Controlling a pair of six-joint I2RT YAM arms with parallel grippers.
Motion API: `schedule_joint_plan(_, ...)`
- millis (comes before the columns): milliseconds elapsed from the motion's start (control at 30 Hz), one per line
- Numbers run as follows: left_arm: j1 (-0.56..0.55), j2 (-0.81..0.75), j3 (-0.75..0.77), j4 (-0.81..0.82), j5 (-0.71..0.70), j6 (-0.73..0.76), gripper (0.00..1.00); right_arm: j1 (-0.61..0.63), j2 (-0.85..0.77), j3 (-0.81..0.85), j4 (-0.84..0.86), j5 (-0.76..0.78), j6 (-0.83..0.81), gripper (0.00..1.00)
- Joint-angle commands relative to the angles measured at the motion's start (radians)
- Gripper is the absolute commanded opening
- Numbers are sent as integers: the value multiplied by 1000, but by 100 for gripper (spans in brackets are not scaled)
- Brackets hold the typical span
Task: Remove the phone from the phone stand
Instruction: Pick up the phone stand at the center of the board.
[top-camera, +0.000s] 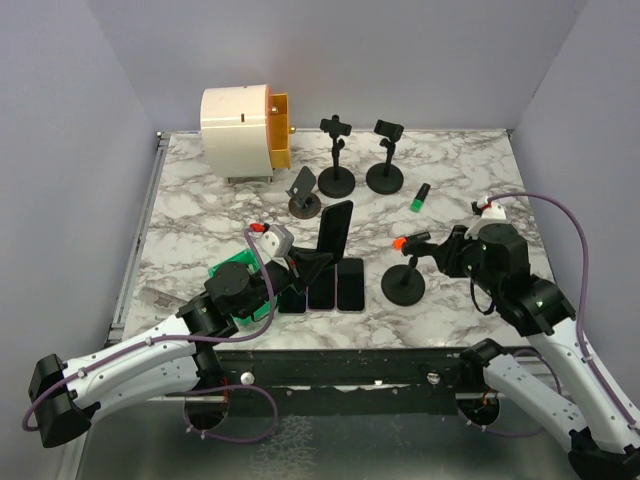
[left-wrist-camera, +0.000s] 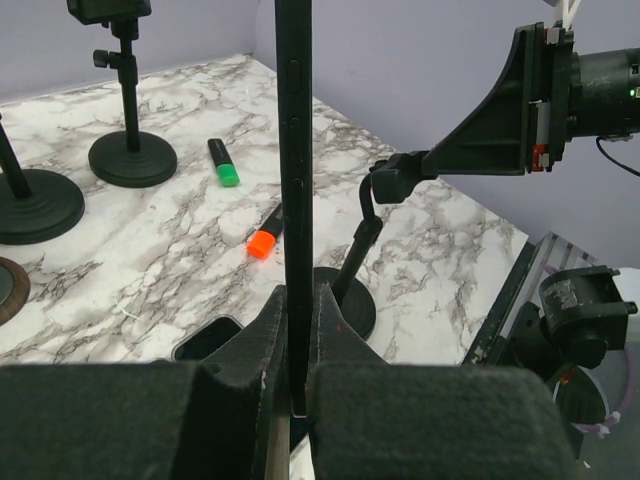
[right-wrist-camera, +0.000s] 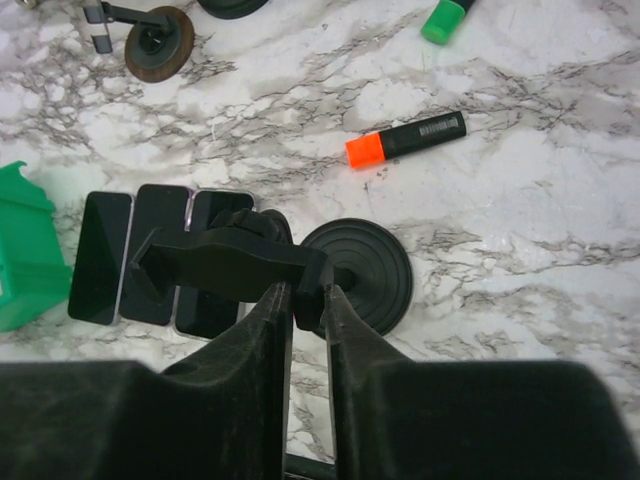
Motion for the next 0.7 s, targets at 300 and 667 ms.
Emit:
schedule_joint_plan(300,1,-30,-7,44,-23,0,0,3,62,194,-28,-1,-74,0)
schedule_joint_plan(667,1,-92,-29,44,-64,-5,0,4,214,314,174,60,-80,0)
